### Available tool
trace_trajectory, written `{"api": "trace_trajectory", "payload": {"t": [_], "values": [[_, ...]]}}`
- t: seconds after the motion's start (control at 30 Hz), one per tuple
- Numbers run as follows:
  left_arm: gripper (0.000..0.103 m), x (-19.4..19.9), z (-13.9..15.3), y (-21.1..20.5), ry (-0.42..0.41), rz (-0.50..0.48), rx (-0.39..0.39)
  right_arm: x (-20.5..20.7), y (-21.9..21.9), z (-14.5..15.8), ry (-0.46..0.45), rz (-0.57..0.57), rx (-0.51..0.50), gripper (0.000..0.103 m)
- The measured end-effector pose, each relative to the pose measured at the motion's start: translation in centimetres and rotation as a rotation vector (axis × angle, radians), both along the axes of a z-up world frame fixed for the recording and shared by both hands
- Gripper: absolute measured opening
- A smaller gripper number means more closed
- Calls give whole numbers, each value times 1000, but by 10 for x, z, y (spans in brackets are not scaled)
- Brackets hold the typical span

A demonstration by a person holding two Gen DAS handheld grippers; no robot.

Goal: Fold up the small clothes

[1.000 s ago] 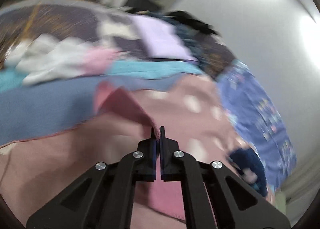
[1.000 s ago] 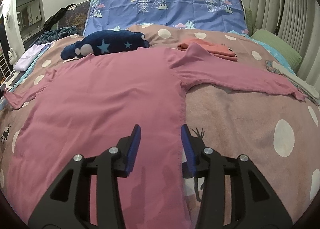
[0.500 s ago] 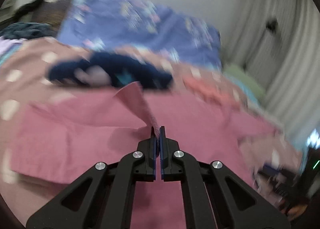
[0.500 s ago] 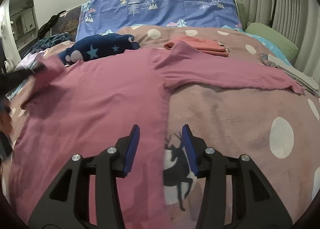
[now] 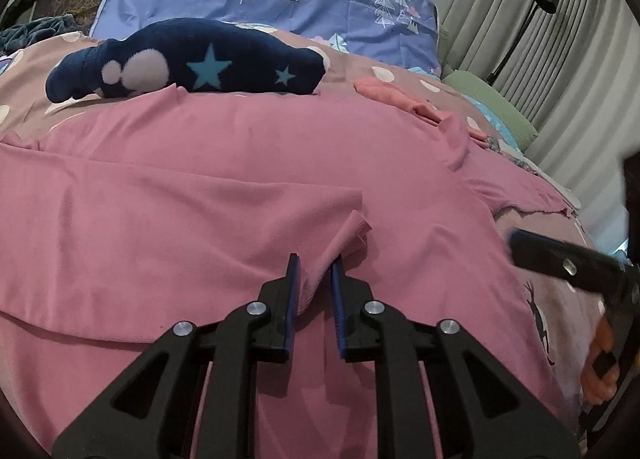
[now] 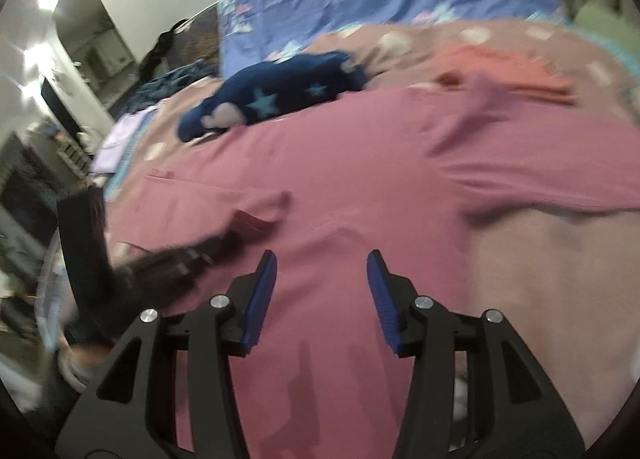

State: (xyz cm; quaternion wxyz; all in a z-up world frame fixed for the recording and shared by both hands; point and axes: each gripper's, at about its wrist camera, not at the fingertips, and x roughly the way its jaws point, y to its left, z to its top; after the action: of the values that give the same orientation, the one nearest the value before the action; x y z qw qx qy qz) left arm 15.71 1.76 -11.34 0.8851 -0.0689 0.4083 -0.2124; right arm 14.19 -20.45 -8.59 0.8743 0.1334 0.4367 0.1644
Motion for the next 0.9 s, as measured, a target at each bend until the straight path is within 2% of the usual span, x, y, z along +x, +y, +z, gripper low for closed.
{"api": "trace_trajectory", "payload": {"t": [0.13, 0.23, 0.37, 0.4, 0.43, 0.47, 0.5, 0.53, 0.6, 0.7, 0.77, 0.83, 0.9], "values": [[14, -2, 1, -2, -7, -9, 5, 47, 25, -9, 119, 73, 117, 48], [6, -1, 1, -1, -8, -9, -2, 77, 39, -24, 208, 78, 156, 49], [2, -2, 4, 1, -19, -11, -20, 99, 50, -48, 319, 62, 244, 53], [2, -2, 5, 1, -21, -11, -23, 103, 52, -50, 322, 54, 260, 51], [2, -2, 7, 1, -24, -11, -32, 107, 55, -49, 320, 53, 270, 42], [2, -2, 8, 2, -25, -8, -40, 110, 58, -46, 312, 62, 267, 7], [2, -2, 12, 2, -27, -1, -56, 113, 62, -43, 308, 78, 261, 3], [2, -1, 16, 2, -29, 5, -73, 115, 64, -35, 287, 83, 255, 3], [2, -1, 29, 2, -48, 8, -119, 112, 60, -9, 186, 78, 253, 3], [2, -4, 60, -11, -116, -23, -182, 102, 48, 45, 8, 89, 196, 3], [2, -6, 79, -26, -166, -55, -201, 96, 38, 64, -63, 79, 157, 3], [2, -5, 88, -46, -199, -88, -193, 90, 24, 75, -119, 49, 100, 3], [2, 1, 85, -65, -190, -108, -180, 91, 7, 67, -127, 9, 61, 3]]}}
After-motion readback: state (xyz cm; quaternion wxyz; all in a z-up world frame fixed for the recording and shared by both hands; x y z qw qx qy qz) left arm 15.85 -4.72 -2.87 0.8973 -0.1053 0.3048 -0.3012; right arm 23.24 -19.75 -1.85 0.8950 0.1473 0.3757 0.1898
